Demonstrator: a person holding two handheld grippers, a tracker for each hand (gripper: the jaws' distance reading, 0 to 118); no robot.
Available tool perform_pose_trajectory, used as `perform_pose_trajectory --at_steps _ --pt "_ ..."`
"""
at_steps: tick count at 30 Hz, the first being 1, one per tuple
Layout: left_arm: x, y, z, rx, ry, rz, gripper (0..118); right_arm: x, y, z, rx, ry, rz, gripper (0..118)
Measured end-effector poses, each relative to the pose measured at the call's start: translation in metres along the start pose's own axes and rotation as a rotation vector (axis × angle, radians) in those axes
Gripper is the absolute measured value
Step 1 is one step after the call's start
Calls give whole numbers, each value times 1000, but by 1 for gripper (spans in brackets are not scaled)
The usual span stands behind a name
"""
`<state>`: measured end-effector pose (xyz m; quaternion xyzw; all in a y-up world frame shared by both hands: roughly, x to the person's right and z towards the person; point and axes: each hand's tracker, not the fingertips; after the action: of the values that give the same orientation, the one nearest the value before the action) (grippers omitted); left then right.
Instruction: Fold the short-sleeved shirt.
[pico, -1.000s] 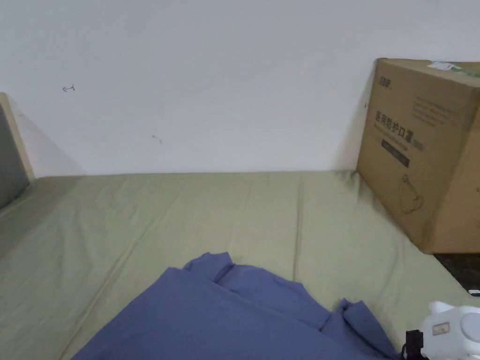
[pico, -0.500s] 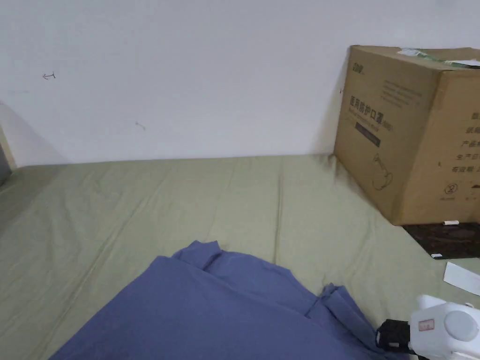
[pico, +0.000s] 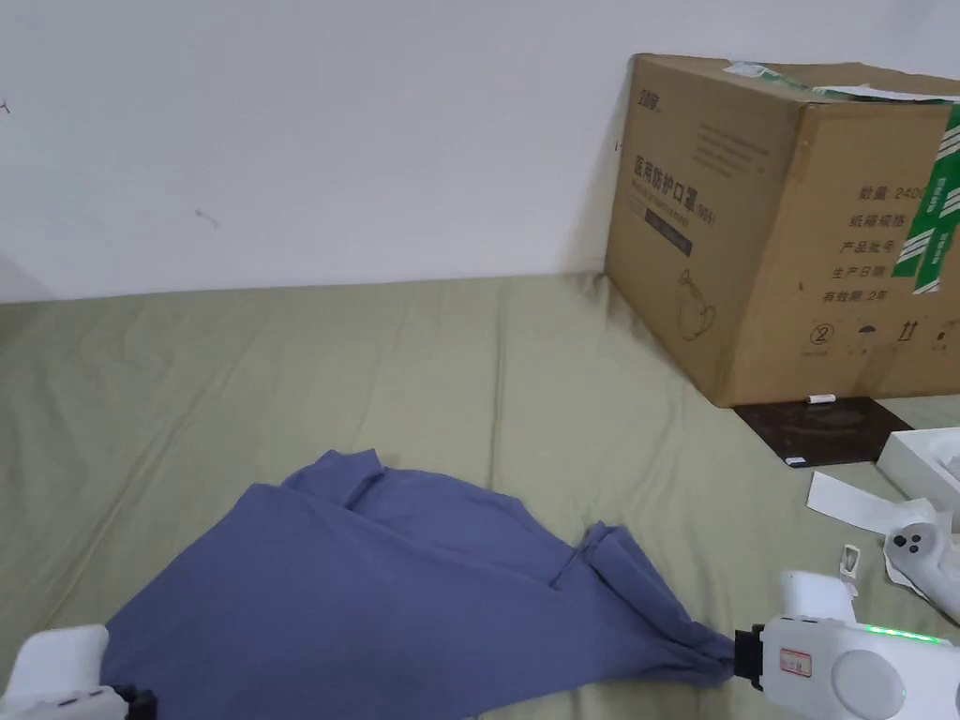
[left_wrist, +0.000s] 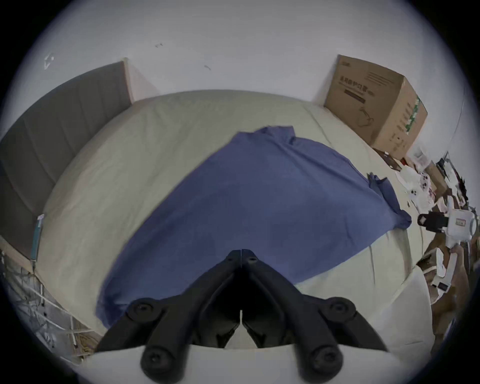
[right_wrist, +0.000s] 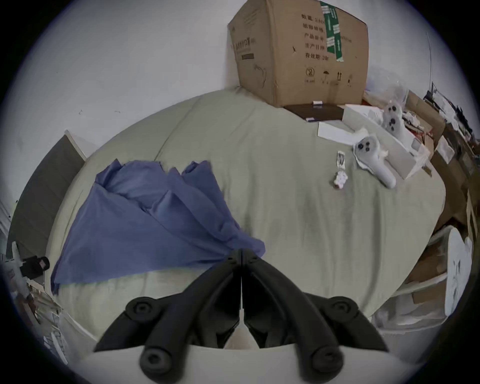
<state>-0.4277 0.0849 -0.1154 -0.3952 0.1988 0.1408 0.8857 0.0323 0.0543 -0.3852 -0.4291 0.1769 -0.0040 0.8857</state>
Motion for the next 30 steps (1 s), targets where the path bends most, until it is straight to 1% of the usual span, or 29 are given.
perform_pose_trajectory --at_steps 2,3,4,5,6,7,8,9,11,12,14,15,16,17,18,19,20,21,22,23,24,28,30 --pt "12 -1 -5 2 -10 -31 0 3 1 -6 -3 9 -13 1" --pt "18 0 -7 -9 -11 -54 0 5 3 -7 3 32 -16 15" --pt "23 2 -9 -18 -15 -74 0 5 7 -9 12 29 -18 59" --pt "26 3 -12 -17 -20 -81 0 5 11 -12 13 30 -22 87" --pt "28 5 -14 -19 -27 -80 0 6 16 -16 -1 55 -26 90" --pt "30 8 -17 -26 -36 -79 0 7 21 -20 0 70 -32 90" --pt "32 10 -19 -30 -40 -76 0 6 24 -25 -12 64 -30 90" --pt "34 12 -22 -34 -44 -75 0 5 28 -34 -37 62 -8 90" --pt "36 16 -27 -39 -48 -75 0 5 29 -53 -72 24 54 90" --pt "37 19 -31 -43 -53 -75 0 6 26 -64 -100 9 72 87" --pt "37 22 -37 -48 -59 -75 0 11 20 -81 -170 28 54 66" --pt "38 24 -42 -59 -63 -79 0 13 17 -87 -192 30 22 62" --pt "38 26 -47 -71 -61 -85 0 14 17 -87 -162 12 22 43" --pt "39 27 -50 -78 -55 -92 0 16 20 -81 -137 36 12 14" --pt "39 28 -54 -88 -48 -100 0 17 23 -74 -105 44 -4 4" --pt "40 29 -56 -92 -45 -106 0 16 27 -67 -52 62 -5 4" --pt "40 31 -58 -93 -45 -108 0 15 32 -63 -39 44 -14 4" --pt "40 32 -60 -95 -49 -108 0 16 38 -64 -78 79 -3 4" --pt "40 34 -62 -97 -55 -108 0 13 42 -64 -92 84 9 4" --pt "40 36 -64 -99 -58 -108 0 9 43 -64 -83 54 41 4" --pt "41 38 -64 -98 -55 -108 0 5 44 -64 -90 51 77 4" --pt "34 51 -69 -93 -55 -98 0 -4 46 -57 -87 69 77 4" --pt "28 63 -76 -92 -54 -94 0 -8 47 -56 -84 65 94 4"
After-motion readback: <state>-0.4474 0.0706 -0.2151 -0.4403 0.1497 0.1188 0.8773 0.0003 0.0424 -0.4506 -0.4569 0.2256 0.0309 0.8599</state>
